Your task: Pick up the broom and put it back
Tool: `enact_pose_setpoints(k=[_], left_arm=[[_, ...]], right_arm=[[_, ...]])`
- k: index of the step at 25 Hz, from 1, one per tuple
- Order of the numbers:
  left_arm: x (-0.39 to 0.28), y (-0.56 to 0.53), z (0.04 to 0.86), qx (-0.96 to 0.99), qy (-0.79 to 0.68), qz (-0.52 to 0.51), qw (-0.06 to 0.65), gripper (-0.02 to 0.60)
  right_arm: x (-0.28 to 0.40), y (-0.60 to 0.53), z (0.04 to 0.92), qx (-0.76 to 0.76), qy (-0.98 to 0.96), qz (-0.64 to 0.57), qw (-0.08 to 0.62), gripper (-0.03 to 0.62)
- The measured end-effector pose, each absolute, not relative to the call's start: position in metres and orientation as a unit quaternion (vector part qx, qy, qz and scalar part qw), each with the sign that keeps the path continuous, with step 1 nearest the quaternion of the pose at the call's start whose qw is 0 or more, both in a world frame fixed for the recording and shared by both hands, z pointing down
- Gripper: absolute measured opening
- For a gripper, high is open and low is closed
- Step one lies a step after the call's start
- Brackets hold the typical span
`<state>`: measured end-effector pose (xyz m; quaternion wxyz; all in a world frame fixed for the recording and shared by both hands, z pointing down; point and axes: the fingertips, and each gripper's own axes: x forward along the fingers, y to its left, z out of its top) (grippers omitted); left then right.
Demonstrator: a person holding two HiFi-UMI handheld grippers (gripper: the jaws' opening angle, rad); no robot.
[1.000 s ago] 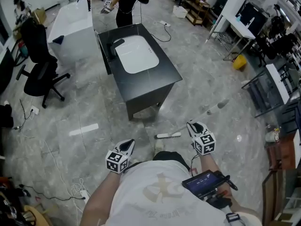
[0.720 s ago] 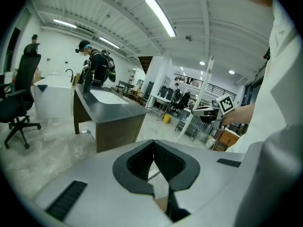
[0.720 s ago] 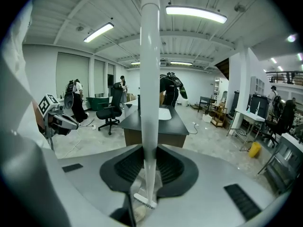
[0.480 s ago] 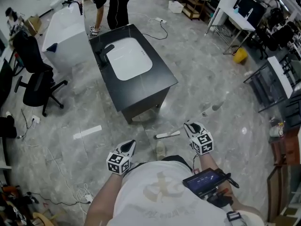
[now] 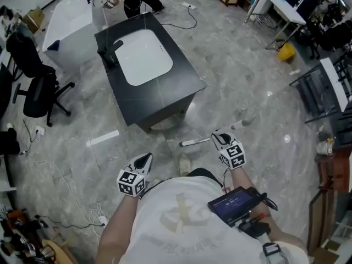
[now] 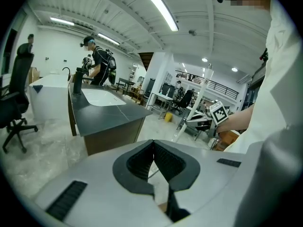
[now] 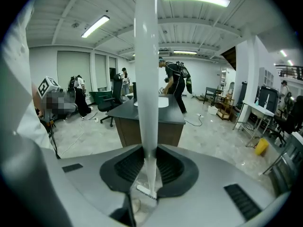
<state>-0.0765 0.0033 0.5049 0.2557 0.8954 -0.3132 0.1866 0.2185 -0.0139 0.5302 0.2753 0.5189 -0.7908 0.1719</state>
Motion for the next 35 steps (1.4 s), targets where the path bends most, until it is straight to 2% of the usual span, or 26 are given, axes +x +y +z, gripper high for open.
enact_pose_setpoints(k=[21,35], left_arm=[[-0.004,-0.028,0.516,0.880,-0.330,0.218,0.263,0.012],[0.014,-0.017,0.533,0.868,-0.332,0.244,0.277,0.012]], right_arm=[[0.247,-0.057,0.619,0.415,-0.817,0.199,0.347,0.094],[0.248,-0.063,0.680,0.364,-0.818,0.212,0.392,0.094]])
